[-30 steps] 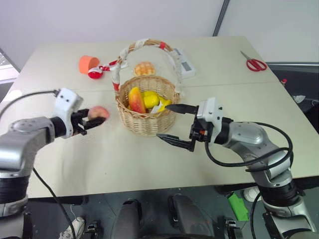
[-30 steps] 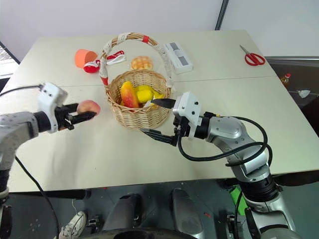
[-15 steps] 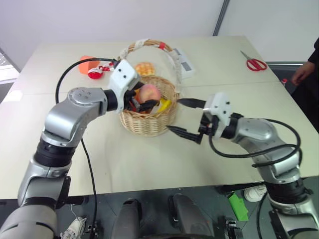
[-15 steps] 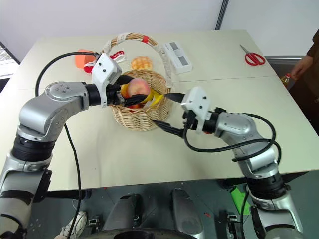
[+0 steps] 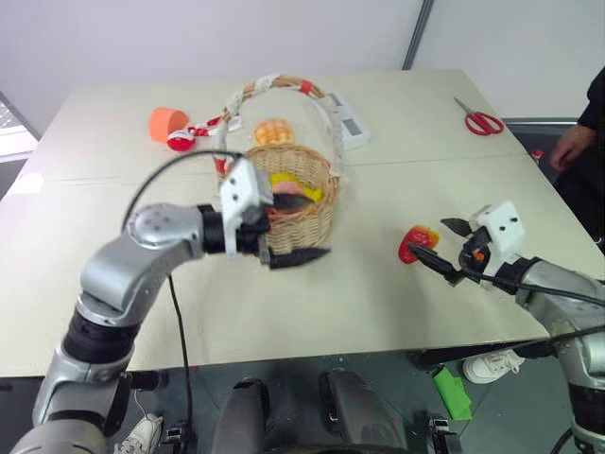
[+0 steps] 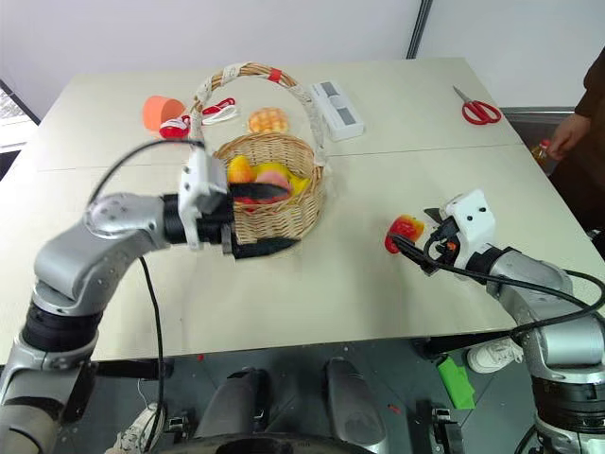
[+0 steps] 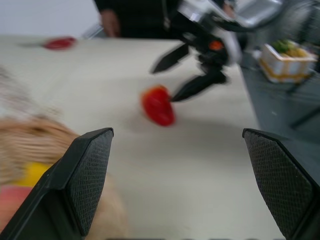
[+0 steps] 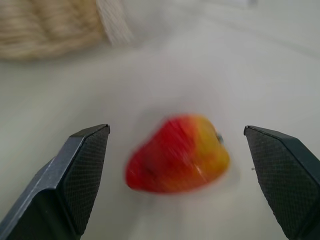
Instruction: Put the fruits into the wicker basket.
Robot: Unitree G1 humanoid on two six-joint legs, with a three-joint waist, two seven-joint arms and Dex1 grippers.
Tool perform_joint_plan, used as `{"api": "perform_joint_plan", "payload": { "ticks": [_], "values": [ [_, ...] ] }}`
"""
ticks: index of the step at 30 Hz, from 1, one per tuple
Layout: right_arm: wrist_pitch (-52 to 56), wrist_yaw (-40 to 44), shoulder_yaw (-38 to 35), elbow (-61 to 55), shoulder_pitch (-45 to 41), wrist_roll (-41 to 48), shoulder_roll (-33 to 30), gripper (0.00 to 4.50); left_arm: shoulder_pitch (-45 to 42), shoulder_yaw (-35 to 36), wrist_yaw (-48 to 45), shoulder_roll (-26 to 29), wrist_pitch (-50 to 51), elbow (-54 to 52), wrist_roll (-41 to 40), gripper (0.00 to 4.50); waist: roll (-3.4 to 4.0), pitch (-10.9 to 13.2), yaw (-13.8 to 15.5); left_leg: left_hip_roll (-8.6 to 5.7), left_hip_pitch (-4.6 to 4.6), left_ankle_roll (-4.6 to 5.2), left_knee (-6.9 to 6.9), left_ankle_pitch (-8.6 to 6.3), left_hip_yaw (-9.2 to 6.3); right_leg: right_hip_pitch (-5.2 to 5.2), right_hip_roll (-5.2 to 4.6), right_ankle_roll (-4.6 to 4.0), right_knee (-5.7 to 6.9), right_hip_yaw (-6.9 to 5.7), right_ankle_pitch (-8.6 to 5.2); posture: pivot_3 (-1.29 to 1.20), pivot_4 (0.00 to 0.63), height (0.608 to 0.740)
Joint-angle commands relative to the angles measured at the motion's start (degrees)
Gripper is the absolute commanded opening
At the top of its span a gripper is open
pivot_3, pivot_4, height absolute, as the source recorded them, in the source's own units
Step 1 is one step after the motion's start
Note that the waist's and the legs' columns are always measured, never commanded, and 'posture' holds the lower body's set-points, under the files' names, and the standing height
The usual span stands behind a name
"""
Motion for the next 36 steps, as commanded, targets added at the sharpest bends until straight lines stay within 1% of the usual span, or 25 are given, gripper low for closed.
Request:
{"api": "perform_joint_plan", "payload": {
  "ticks": [1, 6, 8, 9, 11, 13, 16, 19, 21, 23, 25, 26, 29, 31, 33, 36],
  "values": [
    [-0.8, -1.33, 0.88, 2.28, -2.01, -0.95, 1.16, 4.5, 0.06, -1.0, -0.25, 0.99, -1.32, -1.81, 1.89, 4.43, 0.01, 0.0, 0.03, 0.0, 0.0, 0.0, 0.0, 0.0, 0.0, 0.0, 0.01, 0.0, 0.0, 0.01, 0.0, 0.0, 0.15, 0.74],
    [-2.51, -1.82, 1.96, 6.31, -3.31, -1.77, 2.86, 4.5, 0.79, -1.03, 0.49, 0.77, -1.32, -1.8, 2.67, 4.43, 0.01, 0.0, 0.14, 0.0, -0.04, 0.0, -0.03, 0.0, -0.02, -0.02, 0.0, 0.0, -0.04, 0.01, -0.01, 0.0, 0.15, 0.74],
    [-3.07, -1.75, 1.94, 6.84, -3.55, -1.91, 3.16, 3.96, 1.2, -0.84, 0.76, 0.8, -1.37, -1.53, 2.86, 4.5, 0.01, 0.0, 0.12, 0.0, -0.04, 0.0, -0.02, 0.0, -0.01, -0.01, -0.01, 0.0, -0.03, 0.01, -0.01, 0.0, 0.15, 0.74],
    [-3.37, -1.77, 1.94, 6.78, -3.45, -2.04, 3.16, 3.6, 1.48, -0.77, 0.87, 0.9, -1.51, -1.51, 3.01, 4.5, 0.01, 0.0, 0.1, 0.0, -0.04, 0.0, -0.02, 0.0, -0.01, -0.01, -0.01, 0.0, -0.03, 0.01, -0.01, 0.0, 0.15, 0.74],
    [-4.52, -1.7, 1.99, 5.64, -3.33, -2.31, 2.98, 2.59, 2.46, 0.41, 1.34, 0.73, -2.43, -1.24, 3.1, 4.5, 0.01, 0.0, 0.07, 0.0, -0.03, 0.0, -0.02, 0.0, -0.01, -0.01, -0.01, 0.0, -0.03, 0.01, -0.01, 0.0, 0.15, 0.74],
    [-5.87, -0.67, 2.12, 3.32, -3.17, -2.16, 2.44, 1.85, 3.51, 3.43, 2.48, -0.1, -3.2, -0.55, 1.89, 4.5, 0.03, 0.0, 0.07, 0.0, -0.02, 0.0, -0.02, 0.0, -0.01, -0.01, 0.0, 0.01, -0.03, 0.01, -0.01, 0.0, 0.15, 0.74],
    [-7.76, 3.84, 3.24, -3.38, -3.62, 0.12, 1.08, 1.85, 6.42, 9.45, 2.86, 1.48, -4.11, 1.66, 0.73, 4.5, 0.08, 0.02, -0.06, 0.01, -0.03, 0.0, -0.03, 0.0, -0.01, -0.03, 0.0, 0.01, -0.03, 0.01, -0.01, 0.0, 0.15, 0.74],
    [-5.39, 8.43, 5.48, -11.23, -6.64, 5.33, 0.24, 1.85, 10.31, 16.21, 2.87, 3.11, -5.99, 3.19, -0.14, 4.5, 0.12, 0.02, -0.33, 0.07, 0.02, 0.01, -0.08, -0.01, -0.04, -0.06, 0.07, 0.0, -0.01, 0.02, -0.01, 0.0, 0.15, 0.74],
    [-2.75, 7.98, 8.41, -14.09, -12.22, 8.36, 2.43, 1.85, 12.92, 20.91, 4.14, 3.81, -5.47, 3.26, -1.35, 4.5, 0.12, 0.02, -0.6, 0.11, 0.04, 0.01, -0.08, -0.01, -0.05, -0.05, 0.08, -0.01, 0.01, 0.01, 0.0, 0.0, 0.15, 0.74],
    [-1.13, 6.34, 13.0, -14.58, -17.73, 8.26, 5.68, 1.85, 15.89, 23.94, 4.34, 4.57, -4.86, 1.84, -2.48, 4.5, 0.06, -0.01, -0.26, 0.11, -0.01, 0.0, -0.04, 0.0, -0.08, -0.05, 0.07, 0.0, 0.01, -0.05, 0.0, 0.0, 0.15, 0.74],
    [-1.09, 2.78, 18.74, -11.41, -23.65, 4.17, 10.58, 1.85, 18.17, 25.2, 5.25, 4.88, -4.82, 0.44, -2.4, 4.5, 0.06, 0.0, -0.22, 0.11, -0.01, 0.0, -0.03, 0.0, -0.07, -0.04, 0.04, -0.01, -0.01, -0.05, 0.0, 0.0, 0.15, 0.74],
    [-1.2, 1.49, 20.3, -9.99, -25.47, 2.7, 12.21, 1.85, 18.69, 25.37, 5.8, 4.91, -4.77, 0.1, -2.42, 4.5, 0.07, 0.0, -0.1, 0.1, -0.01, 0.0, -0.03, 0.0, -0.05, -0.05, 0.02, -0.01, -0.01, -0.03, 0.0, 0.0, 0.15, 0.74],
    [-0.05, -5.8, 22.74, -1.53, -32.2, -1.32, 20.11, 1.85, 20.16, 25.14, 6.97, 4.56, -4.52, -2.17, -3.09, 4.5, 0.02, -0.01, 0.44, 0.09, -0.11, -0.01, -0.02, 0.0, -0.08, -0.08, -0.04, -0.02, -0.02, -0.07, 0.0, 0.0, 0.15, 0.74],
    [-1.14, -8.34, 24.0, 4.05, -35.66, -4.2, 23.38, 1.85, 20.85, 24.53, 7.93, 4.11, -4.56, -3.27, -3.09, 4.5, 0.02, -0.02, 0.29, 0.05, -0.13, -0.04, -0.02, 0.01, -0.04, -0.1, -0.17, -0.02, -0.03, -0.07, 0.01, 0.0, 0.15, 0.74],
    [-1.95, -10.04, 23.64, 8.32, -37.81, -5.61, 25.65, 1.85, 21.04, 23.92, 8.95, 3.65, -4.52, -3.99, -3.15, 4.5, 0.0, -0.02, 0.32, 0.04, -0.14, -0.04, -0.04, 0.02, -0.03, -0.11, -0.24, -0.02, -0.03, -0.08, 0.02, 0.0, 0.15, 0.74],
    [-4.36, -10.23, 23.5, 11.31, -38.84, -7.2, 26.7, 3.3, 20.98, 23.38, 10.62, 2.73, -4.29, -5.02, -3.69, 4.5, 0.01, -0.02, 0.29, 0.03, -0.13, -0.04, -0.08, 0.01, -0.04, -0.12, -0.29, -0.02, -0.02, -0.1, 0.02, 0.0, 0.15, 0.74]
  ]
}}
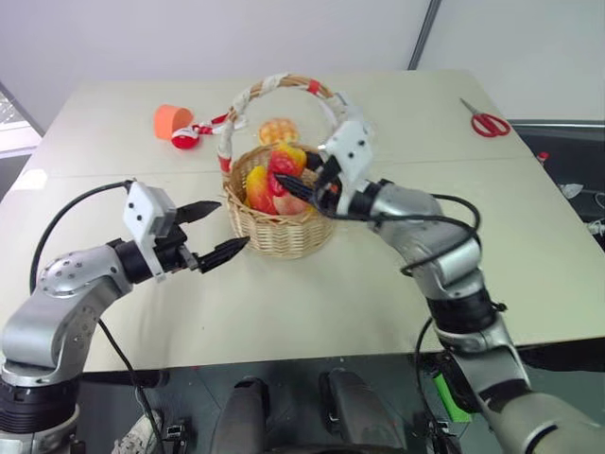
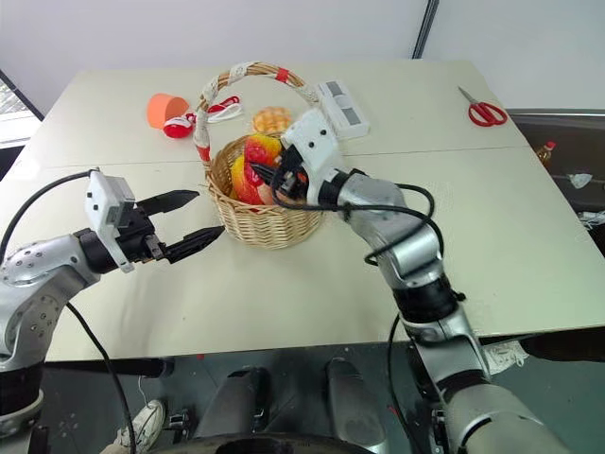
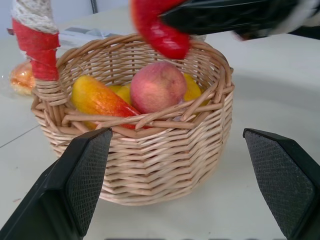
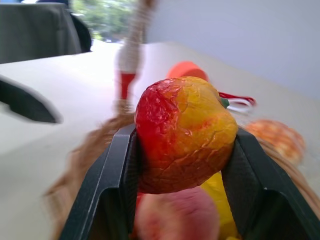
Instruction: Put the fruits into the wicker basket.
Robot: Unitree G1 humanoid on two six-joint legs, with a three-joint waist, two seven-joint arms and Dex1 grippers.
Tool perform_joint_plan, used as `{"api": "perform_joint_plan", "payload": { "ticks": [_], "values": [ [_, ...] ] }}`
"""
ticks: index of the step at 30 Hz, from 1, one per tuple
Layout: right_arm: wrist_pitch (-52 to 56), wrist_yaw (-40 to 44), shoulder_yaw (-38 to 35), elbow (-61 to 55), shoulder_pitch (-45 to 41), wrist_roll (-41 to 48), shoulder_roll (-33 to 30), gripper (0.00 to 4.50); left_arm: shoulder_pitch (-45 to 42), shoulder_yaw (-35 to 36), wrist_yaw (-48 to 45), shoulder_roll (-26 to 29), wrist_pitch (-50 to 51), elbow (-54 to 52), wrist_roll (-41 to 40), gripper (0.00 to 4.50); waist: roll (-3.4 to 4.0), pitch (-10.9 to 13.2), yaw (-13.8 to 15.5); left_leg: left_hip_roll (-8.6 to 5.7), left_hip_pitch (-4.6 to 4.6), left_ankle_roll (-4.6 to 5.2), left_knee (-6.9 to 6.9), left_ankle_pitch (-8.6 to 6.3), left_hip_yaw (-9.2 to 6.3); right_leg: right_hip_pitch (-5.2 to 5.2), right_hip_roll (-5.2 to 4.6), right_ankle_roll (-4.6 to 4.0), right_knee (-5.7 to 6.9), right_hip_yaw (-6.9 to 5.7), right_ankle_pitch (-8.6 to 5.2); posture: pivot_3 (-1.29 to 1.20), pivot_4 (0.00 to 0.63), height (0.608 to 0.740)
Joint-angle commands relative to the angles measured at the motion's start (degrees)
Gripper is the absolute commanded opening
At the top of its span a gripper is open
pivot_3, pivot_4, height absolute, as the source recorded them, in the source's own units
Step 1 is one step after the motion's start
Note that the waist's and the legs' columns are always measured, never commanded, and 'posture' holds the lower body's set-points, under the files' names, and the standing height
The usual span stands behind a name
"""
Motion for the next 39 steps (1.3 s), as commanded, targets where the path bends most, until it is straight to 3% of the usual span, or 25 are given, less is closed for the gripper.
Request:
{"api": "perform_joint_plan", "payload": {
  "ticks": [1, 2, 3, 9, 13, 18, 26, 29, 36, 39],
  "values": [
    [-4.04, -0.06, -1.13, -0.1, -1.31, -1.4, 0.74, 3.75, -0.28, -0.14, 1.82, -0.66, -0.18, -3.04, -0.95, 4.5, 0.0, 0.0, -0.08, 0.0, 0.0, 0.0, -0.01, 0.0, 0.0, 0.0, 0.0, 0.0, 0.0, -0.01, 0.0, 0.0, 0.15, 0.74],
    [-4.8, 0.71, -1.24, -1.38, -1.03, -1.13, 0.63, 4.32, -0.28, -0.28, 2.09, -0.84, -0.16, -3.23, -1.08, 4.5, 0.01, 0.01, -0.15, 0.0, 0.0, 0.0, -0.02, 0.0, 0.0, -0.01, 0.0, 0.0, 0.0, -0.01, 0.0, 0.0, 0.15, 0.74],
    [-5.47, 1.82, -1.37, -2.73, -0.65, -0.67, 0.22, 4.46, -0.34, -0.45, 2.36, -0.96, -0.13, -3.3, -1.14, 4.5, 0.01, 0.01, -0.21, -0.01, -0.01, 0.0, -0.03, 0.0, 0.0, -0.03, 0.0, 0.0, 0.0, -0.01, 0.0, 0.0, 0.15, 0.74],
    [-2.47, 16.16, -9.12, -17.26, 9.59, 10.83, -12.32, 4.46, -0.42, -1.02, 3.37, -1.67, -0.63, -2.97, -1.22, 4.5, 0.01, 0.01, 0.3, 0.0, -0.03, 0.02, -0.04, -0.01, -0.07, 0.01, 0.0, 0.01, -0.02, -0.07, 0.0, 0.0, 0.15, 0.74],
    [1.2, 16.91, -15.44, -18.65, 16.04, 14.56, -18.3, 4.46, -0.67, -1.52, 3.27, -2.11, -1.17, -2.2, -1.16, 4.5, 0.01, 0.01, -0.19, -0.04, 0.01, 0.02, -0.02, -0.01, -0.04, 0.07, -0.05, 0.02, -0.06, -0.08, 0.0, 0.0, 0.15, 0.74],
    [-1.74, 7.84, -14.24, -8.04, 12.66, 7.98, -13.52, 4.46, -2.14, -1.83, 3.54, -4.19, -2.24, -1.31, -1.42, 4.5, 0.02, 0.01, -1.27, 0.07, 0.17, 0.03, -0.02, -0.01, 0.02, 0.07, 0.35, -0.05, 0.01, 0.09, 0.01, 0.0, 0.15, 0.74],
    [-12.95, 2.11, -11.74, 15.04, 0.67, 0.98, -1.79, 4.46, -2.77, -2.83, 5.49, -6.29, -2.41, -2.65, -0.92, 4.5, 0.05, 0.02, -1.67, 0.06, 0.08, 0.02, -0.04, -0.01, 0.03, -0.02, 0.31, -0.08, 0.03, 0.1, 0.04, 0.0, 0.15, 0.74],
    [-15.93, 1.79, -13.07, 20.16, -1.53, 0.86, -0.05, 3.62, -2.01, -3.18, 6.36, -6.6, -2.37, -3.91, -0.77, 4.5, 0.05, 0.02, -1.24, 0.04, 0.02, 0.02, -0.04, -0.01, 0.0, -0.02, 0.21, -0.08, 0.0, 0.06, 0.05, 0.0, 0.15, 0.74],
    [-18.71, 3.65, -14.39, 17.89, -0.56, 2.9, 0.34, 0.17, -1.31, -3.31, 6.93, -6.54, -2.59, -4.33, -0.96, 4.5, 0.05, 0.02, -0.82, 0.0, 0.02, 0.02, -0.03, -0.01, 0.02, -0.02, 0.13, -0.06, 0.0, 0.06, 0.06, 0.0, 0.15, 0.74],
    [-19.52, 2.76, -15.72, 14.47, 1.12, 2.59, -0.72, 0.19, -1.76, -3.83, 6.64, -6.72, -2.98, -3.68, -0.73, 4.5, 0.05, 0.03, -0.8, 0.02, 0.02, 0.02, -0.04, -0.01, 0.01, -0.02, 0.17, -0.06, 0.01, 0.05, 0.06, 0.0, 0.15, 0.74]
  ]
}}
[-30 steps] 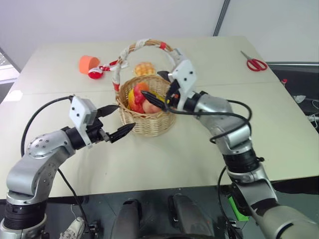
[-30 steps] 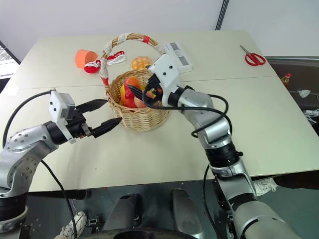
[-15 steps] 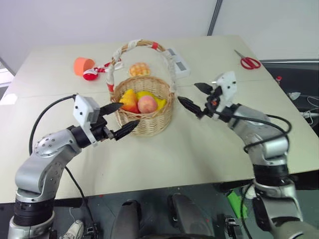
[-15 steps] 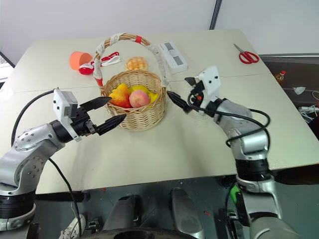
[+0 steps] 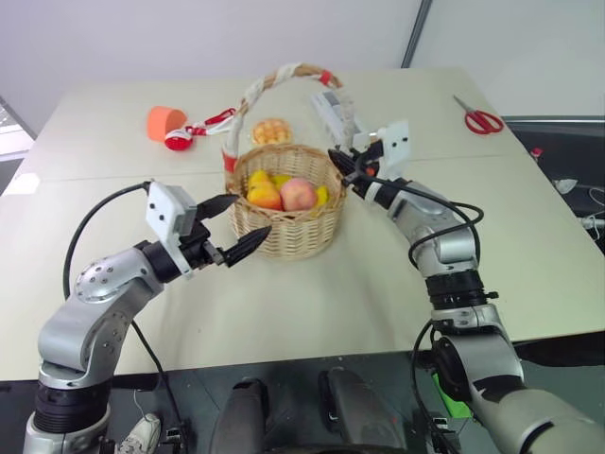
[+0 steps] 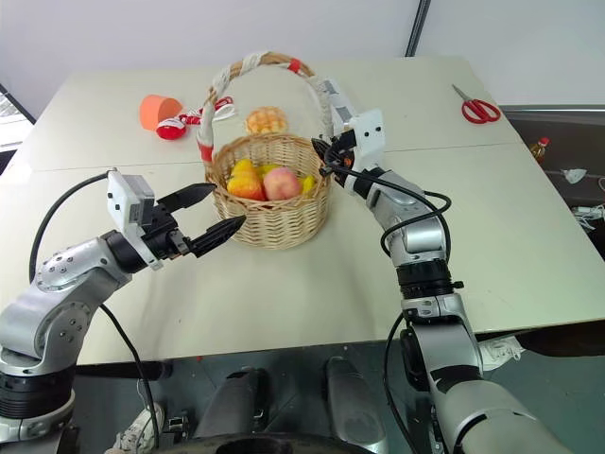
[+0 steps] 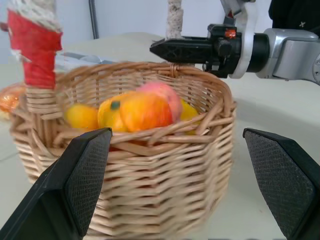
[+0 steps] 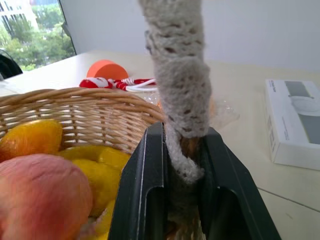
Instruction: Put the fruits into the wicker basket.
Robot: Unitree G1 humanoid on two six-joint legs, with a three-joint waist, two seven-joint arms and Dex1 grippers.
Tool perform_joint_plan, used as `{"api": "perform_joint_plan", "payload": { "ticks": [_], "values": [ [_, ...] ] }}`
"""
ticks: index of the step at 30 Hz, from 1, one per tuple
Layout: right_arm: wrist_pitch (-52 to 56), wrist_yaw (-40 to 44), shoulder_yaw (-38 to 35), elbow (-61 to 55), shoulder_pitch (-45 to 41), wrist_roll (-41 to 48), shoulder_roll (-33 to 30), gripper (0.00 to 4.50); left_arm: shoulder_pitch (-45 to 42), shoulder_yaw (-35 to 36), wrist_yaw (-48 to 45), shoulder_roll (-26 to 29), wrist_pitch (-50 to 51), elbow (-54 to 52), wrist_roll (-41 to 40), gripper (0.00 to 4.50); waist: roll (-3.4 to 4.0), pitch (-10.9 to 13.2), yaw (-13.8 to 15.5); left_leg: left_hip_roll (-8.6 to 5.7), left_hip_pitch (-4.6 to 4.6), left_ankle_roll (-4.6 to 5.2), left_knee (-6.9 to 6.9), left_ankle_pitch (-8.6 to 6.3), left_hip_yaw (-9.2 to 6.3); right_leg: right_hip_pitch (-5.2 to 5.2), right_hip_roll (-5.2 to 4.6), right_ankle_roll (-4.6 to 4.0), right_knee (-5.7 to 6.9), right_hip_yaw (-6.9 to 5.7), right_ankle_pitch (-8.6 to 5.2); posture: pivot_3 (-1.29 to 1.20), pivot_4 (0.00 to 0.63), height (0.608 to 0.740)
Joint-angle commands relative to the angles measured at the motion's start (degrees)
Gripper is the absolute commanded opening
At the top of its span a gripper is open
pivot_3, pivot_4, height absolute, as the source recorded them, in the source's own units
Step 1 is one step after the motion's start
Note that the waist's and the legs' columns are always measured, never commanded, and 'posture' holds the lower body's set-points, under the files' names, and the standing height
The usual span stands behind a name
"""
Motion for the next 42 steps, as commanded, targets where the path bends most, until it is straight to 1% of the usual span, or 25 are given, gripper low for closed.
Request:
{"api": "perform_joint_plan", "payload": {
  "ticks": [1, 5, 7, 10, 13, 17, 19, 20, 21, 22, 23, 24, 28, 30, 32, 34, 36, 39, 42],
  "values": [
    [-2.64, -1.31, -4.0, -7.0, 1.02, 1.01, -1.67, 0.19, -1.01, -0.22, -0.11, -0.26, -1.74, -1.09, -0.41, 4.5, 0.01, 0.01, 0.07, 0.0, 0.0, 0.0, -0.01, 0.0, 0.0, 0.0, 0.0, 0.0, 0.0, 0.0, 0.0, 0.0, 0.15, 0.74],
    [-2.56, -6.14, -10.6, -9.22, 4.18, -0.45, -6.97, 0.19, -2.54, -1.75, -0.73, -1.01, -2.23, 0.53, 0.02, 4.5, 0.01, 0.01, 0.75, -0.01, -0.01, 0.0, 0.0, 0.0, 0.01, 0.0, 0.0, 0.0, -0.01, 0.0, 0.0, 0.0, 0.15, 0.74],
    [-3.45, -9.62, -15.21, -8.16, 5.97, -1.69, -10.85, 0.19, -3.55, -2.91, -1.55, -1.23, -2.94, 2.12, 0.58, 4.5, 0.01, 0.01, 1.23, -0.06, -0.03, 0.0, 0.0, 0.0, 0.02, 0.01, -0.05, 0.0, -0.03, 0.0, 0.0, 0.0, 0.15, 0.74],
    [-4.75, -14.21, -19.6, -5.2, 7.82, -3.42, -14.75, 0.19, -5.2, -4.03, -2.49, -1.49, -4.11, 4.7, 1.22, 4.5, 0.01, 0.01, 1.34, -0.11, -0.07, 0.0, 0.0, 0.0, 0.06, 0.01, -0.07, 0.01, -0.12, 0.01, -0.01, 0.0, 0.15, 0.74],
    [-6.83, -16.81, -22.2, 0.33, 7.42, -3.98, -16.27, 0.19, -7.15, -5.17, -3.23, -2.1, -5.43, 7.56, 2.15, 4.5, 0.01, 0.01, 0.38, -0.09, -0.02, 0.01, -0.02, 0.0, 0.11, 0.01, 0.0, 0.01, -0.11, 0.07, -0.01, 0.0, 0.15, 0.74],
    [-9.21, -16.78, -22.73, 4.5, 6.86, -3.84, -16.51, 0.19, -8.33, -5.88, -3.54, -2.65, -6.87, 9.59, 3.38, 4.5, 0.12, 0.04, -1.05, 0.0, 0.14, 0.03, -0.08, 0.0, 0.15, 0.01, 0.18, -0.01, 0.0, 0.21, -0.01, 0.0, 0.15, 0.74],
    [-9.69, -16.82, -22.89, 4.96, 7.03, -3.53, -16.66, 1.23, -8.46, -5.82, -3.39, -2.83, -7.22, 9.97, 3.49, 4.5, 0.19, 0.02, -1.11, 0.02, 0.18, 0.03, -0.1, 0.0, 0.17, 0.01, 0.21, -0.01, 0.03, 0.27, -0.01, 0.0, 0.15, 0.74],
    [-9.71, -17.2, -23.25, 4.06, 7.55, -3.38, -16.77, 1.56, -8.42, -5.74, -3.37, -2.81, -7.38, 10.15, 3.48, 4.5, 0.19, 0.02, -1.01, 0.02, 0.17, 0.03, -0.1, 0.0, 0.16, 0.01, 0.22, -0.01, 0.03, 0.28, -0.01, 0.0, 0.15, 0.74],
    [-9.72, -17.49, -23.48, 3.35, 7.92, -3.27, -16.84, 2.05, -8.37, -5.71, -3.38, -2.77, -7.51, 10.25, 3.47, 4.5, 0.2, 0.01, -0.9, 0.02, 0.16, 0.03, -0.09, 0.0, 0.16, 0.01, 0.21, -0.01, 0.03, 0.28, -0.01, 0.0, 0.15, 0.74],
    [-9.59, -17.87, -23.92, 2.06, 8.62, -3.12, -17.03, 2.6, -8.29, -5.66, -3.34, -2.72, -7.56, 10.46, 3.51, 4.5, 0.19, 0.01, -0.83, 0.01, 0.14, 0.03, -0.09, 0.0, 0.16, 0.01, 0.19, -0.01, 0.02, 0.28, -0.01, 0.0, 0.15, 0.74],
    [-9.49, -18.13, -24.18, 1.21, 9.1, -3.0, -17.16, 3.24, -8.25, -5.62, -3.32, -2.67, -7.59, 10.61, 3.53, 4.5, 0.19, 0.02, -0.8, 0.0, 0.11, 0.02, -0.06, 0.0, 0.16, 0.01, 0.17, 0.0, 0.01, 0.27, -0.01, 0.0, 0.15, 0.74],
    [-9.33, -18.2, -24.94, -0.78, 10.64, -2.8, -17.67, 3.61, -8.12, -5.71, -3.3, -2.48, -7.63, 11.2, 3.92, 4.5, 0.19, 0.01, -0.64, -0.01, 0.09, 0.02, -0.05, 0.0, 0.16, 0.01, 0.15, 0.0, 0.0, 0.27, -0.01, 0.0, 0.15, 0.74],
    [-6.91, -16.09, -29.04, -9.96, 18.37, 0.93, -19.22, 3.61, -7.6, -5.2, -2.6, -1.6, -7.36, 14.01, 5.53, 4.5, 0.19, 0.01, 0.64, -0.03, 0.04, 0.03, -0.05, -0.01, 0.15, 0.01, 0.12, 0.04, -0.05, 0.26, -0.03, 0.0, 0.15, 0.74],
    [-4.7, -12.26, -30.61, -15.47, 23.39, 4.78, -19.83, 3.61, -6.91, -3.55, -1.5, -1.04, -8.02, 16.23, 6.66, 4.5, 0.2, 0.01, 0.73, -0.03, 0.03, 0.04, -0.05, -0.01, 0.17, 0.01, 0.11, 0.04, -0.07, 0.26, -0.03, 0.0, 0.15, 0.74],
    [-3.29, -6.78, -29.74, -20.63, 28.15, 7.65, -21.09, 3.61, -5.4, -1.21, -0.49, -0.09, -9.32, 18.5, 7.87, 4.5, 0.2, 0.01, 0.47, -0.02, 0.04, 0.04, -0.05, -0.02, 0.16, 0.01, 0.11, 0.05, -0.07, 0.26, -0.04, 0.0, 0.15, 0.74],
    [-2.72, -0.69, -25.5, -25.16, 32.3, 8.04, -22.94, 3.61, -3.22, 0.62, 0.22, 0.84, -11.44, 20.59, 9.78, 4.5, 0.22, 0.0, -0.03, 0.01, 0.12, 0.06, -0.07, -0.02, 0.2, 0.01, 0.15, 0.04, -0.05, 0.28, -0.04, 0.0, 0.15, 0.74],
    [-1.9, 3.0, -21.89, -27.97, 34.45, 8.33, -23.8, 3.61, -1.4, 1.49, 0.87, 1.48, -12.79, 21.67, 11.36, 4.5, 0.22, 0.0, -0.64, 0.05, 0.19, 0.06, -0.09, -0.02, 0.19, 0.02, 0.19, 0.03, -0.01, 0.28, -0.05, 0.0, 0.15, 0.74],
    [-0.26, 8.02, -14.93, -30.38, 35.44, 8.69, -23.47, 3.61, 2.57, 3.61, 1.73, 1.72, -14.41, 22.27, 12.59, 4.5, 0.22, 0.0, -0.93, 0.07, 0.19, 0.06, -0.08, -0.02, 0.17, 0.03, 0.22, 0.03, 0.0, 0.28, -0.05, 0.0, 0.15, 0.74],
    [-0.65, 10.61, -9.64, -28.76, 34.8, 7.07, -22.72, 3.61, 5.38, 4.77, 2.61, 1.09, -15.59, 21.96, 12.89, 4.5, 0.21, 0.01, -0.6, 0.06, 0.14, 0.06, -0.05, -0.02, 0.16, 0.03, 0.19, 0.03, -0.02, 0.24, -0.06, 0.0, 0.15, 0.74]
  ]
}}
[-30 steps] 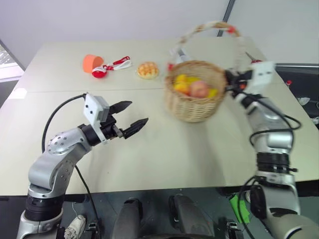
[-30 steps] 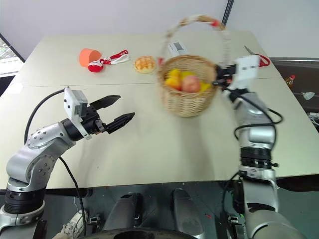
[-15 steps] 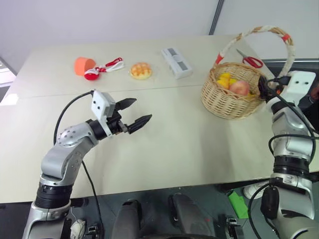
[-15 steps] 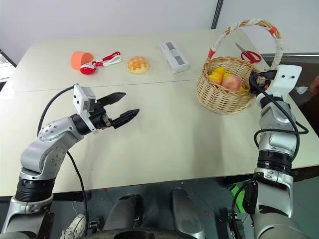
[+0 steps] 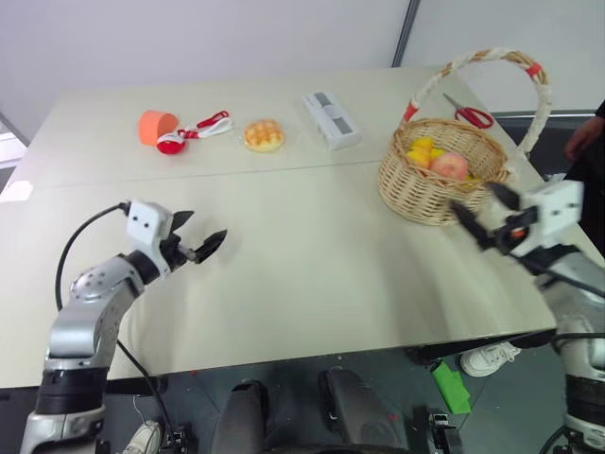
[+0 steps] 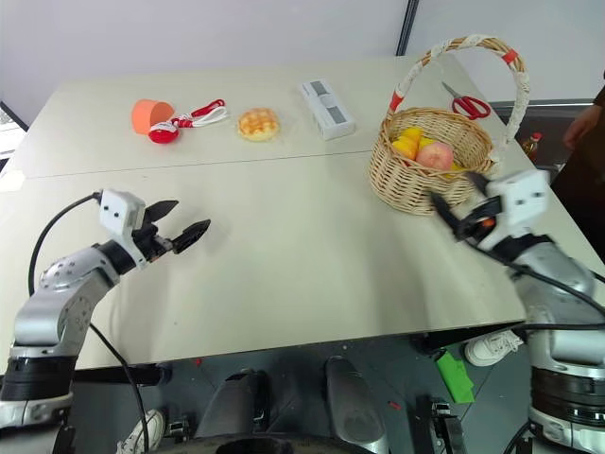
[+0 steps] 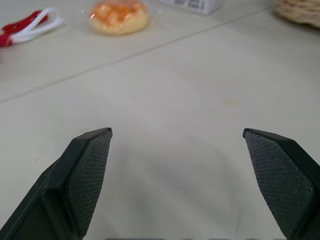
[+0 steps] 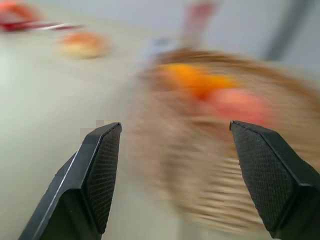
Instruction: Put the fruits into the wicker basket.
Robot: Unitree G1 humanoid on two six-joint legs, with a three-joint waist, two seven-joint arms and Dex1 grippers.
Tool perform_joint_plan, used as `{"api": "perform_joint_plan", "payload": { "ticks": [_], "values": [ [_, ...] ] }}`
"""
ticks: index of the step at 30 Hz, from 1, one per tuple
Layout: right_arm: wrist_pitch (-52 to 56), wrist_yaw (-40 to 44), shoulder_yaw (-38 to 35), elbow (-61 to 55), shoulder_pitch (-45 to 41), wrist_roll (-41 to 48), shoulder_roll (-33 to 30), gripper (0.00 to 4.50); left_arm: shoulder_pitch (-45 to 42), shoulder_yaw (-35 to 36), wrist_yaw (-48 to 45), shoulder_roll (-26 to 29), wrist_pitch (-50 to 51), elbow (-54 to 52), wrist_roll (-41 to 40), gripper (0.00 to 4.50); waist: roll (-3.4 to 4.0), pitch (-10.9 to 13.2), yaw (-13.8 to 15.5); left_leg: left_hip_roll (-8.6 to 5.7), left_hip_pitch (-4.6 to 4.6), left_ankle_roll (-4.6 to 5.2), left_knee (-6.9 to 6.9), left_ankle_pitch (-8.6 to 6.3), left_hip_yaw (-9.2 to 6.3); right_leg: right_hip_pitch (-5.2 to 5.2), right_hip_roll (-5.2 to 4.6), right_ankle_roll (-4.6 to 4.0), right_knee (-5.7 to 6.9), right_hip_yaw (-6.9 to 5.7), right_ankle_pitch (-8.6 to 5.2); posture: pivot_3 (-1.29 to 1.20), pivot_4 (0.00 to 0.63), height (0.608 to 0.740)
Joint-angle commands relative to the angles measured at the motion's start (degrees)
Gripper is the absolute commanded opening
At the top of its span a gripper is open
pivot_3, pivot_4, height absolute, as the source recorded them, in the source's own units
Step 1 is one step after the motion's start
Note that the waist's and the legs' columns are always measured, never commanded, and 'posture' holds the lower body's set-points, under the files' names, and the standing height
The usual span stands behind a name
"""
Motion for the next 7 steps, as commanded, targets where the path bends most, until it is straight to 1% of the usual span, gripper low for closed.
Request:
{"api": "perform_joint_plan", "payload": {
  "ticks": [1, 4, 7],
  "values": [
    [-1.06, 2.91, 4.35, 0.21, -1.01, -1.3, 0.69, 3.61, 2.11, 2.7, 1.09, -0.29, -2.66, -1.1, 0.8, 4.5, 0.0, 0.0, 0.41, -0.01, -0.03, 0.0, 0.01, 0.0, 0.0, 0.0, -0.03, 0.01, -0.01, 0.0, -0.01, 0.0, 0.15, 0.74],
    [-2.41, 3.53, 6.74, 3.01, -2.62, -2.49, 2.08, 3.61, 3.81, 3.07, 1.7, -1.14, -3.61, -1.81, 0.71, 4.5, -0.02, 0.0, 1.24, -0.05, -0.06, 0.0, 0.05, 0.0, 0.04, 0.0, -0.1, 0.04, -0.07, 0.01, -0.01, 0.0, 0.15, 0.74],
    [-3.46, 4.37, 7.88, 5.74, -4.78, -3.22, 3.0, 3.61, 4.74, 3.8, 1.72, -1.86, -4.01, -2.96, -0.25, 4.5, -0.02, 0.0, 1.43, -0.06, -0.07, -0.01, 0.06, 0.0, 0.07, 0.0, -0.13, 0.04, -0.07, 0.02, -0.01, 0.0, 0.15, 0.74]
  ]
}}
